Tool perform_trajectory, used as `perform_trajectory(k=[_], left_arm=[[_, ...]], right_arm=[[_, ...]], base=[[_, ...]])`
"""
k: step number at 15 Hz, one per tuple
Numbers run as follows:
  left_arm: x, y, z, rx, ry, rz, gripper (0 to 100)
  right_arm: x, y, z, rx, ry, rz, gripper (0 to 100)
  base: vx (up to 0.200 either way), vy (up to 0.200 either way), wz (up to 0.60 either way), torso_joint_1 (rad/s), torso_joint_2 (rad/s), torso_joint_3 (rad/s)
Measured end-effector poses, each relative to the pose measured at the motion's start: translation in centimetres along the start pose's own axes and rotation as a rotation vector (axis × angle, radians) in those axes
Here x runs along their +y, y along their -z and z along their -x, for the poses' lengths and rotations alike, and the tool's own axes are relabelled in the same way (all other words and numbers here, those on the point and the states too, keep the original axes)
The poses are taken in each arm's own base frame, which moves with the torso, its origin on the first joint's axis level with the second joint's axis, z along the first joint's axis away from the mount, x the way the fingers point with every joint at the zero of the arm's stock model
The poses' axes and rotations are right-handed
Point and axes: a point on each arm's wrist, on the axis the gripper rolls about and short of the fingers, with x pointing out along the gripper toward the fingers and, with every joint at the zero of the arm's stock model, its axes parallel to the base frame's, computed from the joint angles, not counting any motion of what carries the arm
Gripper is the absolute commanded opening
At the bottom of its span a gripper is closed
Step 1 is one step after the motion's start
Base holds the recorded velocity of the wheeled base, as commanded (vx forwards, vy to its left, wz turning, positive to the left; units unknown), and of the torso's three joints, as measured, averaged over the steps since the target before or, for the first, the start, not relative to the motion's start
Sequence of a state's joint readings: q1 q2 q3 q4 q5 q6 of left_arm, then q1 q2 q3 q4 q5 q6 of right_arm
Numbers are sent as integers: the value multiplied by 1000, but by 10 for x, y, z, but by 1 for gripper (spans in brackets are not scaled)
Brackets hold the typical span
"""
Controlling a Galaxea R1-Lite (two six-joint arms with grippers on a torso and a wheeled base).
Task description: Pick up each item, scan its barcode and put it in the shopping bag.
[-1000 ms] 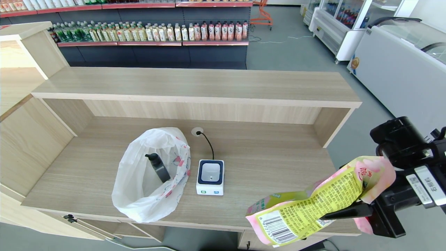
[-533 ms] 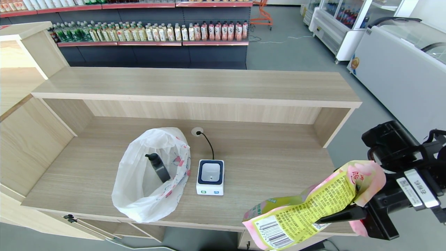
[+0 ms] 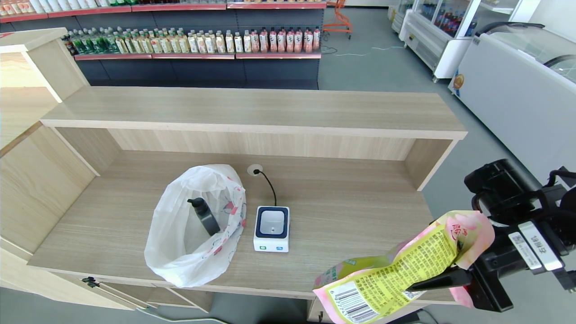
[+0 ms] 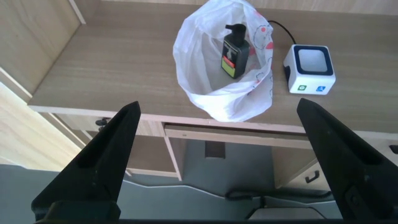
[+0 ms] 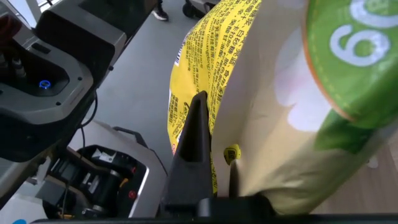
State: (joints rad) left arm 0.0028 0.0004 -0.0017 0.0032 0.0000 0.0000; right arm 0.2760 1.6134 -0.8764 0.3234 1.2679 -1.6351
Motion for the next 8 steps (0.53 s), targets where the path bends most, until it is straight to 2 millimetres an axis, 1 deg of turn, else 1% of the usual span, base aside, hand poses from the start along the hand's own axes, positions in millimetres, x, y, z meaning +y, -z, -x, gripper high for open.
perform_trajectory(k=[8], left_arm=[[0, 0, 0, 0, 0, 0, 100]], right_arm=[[-1, -1, 1, 1, 3, 8, 0]], base=[[0, 0, 0, 0, 0, 0]])
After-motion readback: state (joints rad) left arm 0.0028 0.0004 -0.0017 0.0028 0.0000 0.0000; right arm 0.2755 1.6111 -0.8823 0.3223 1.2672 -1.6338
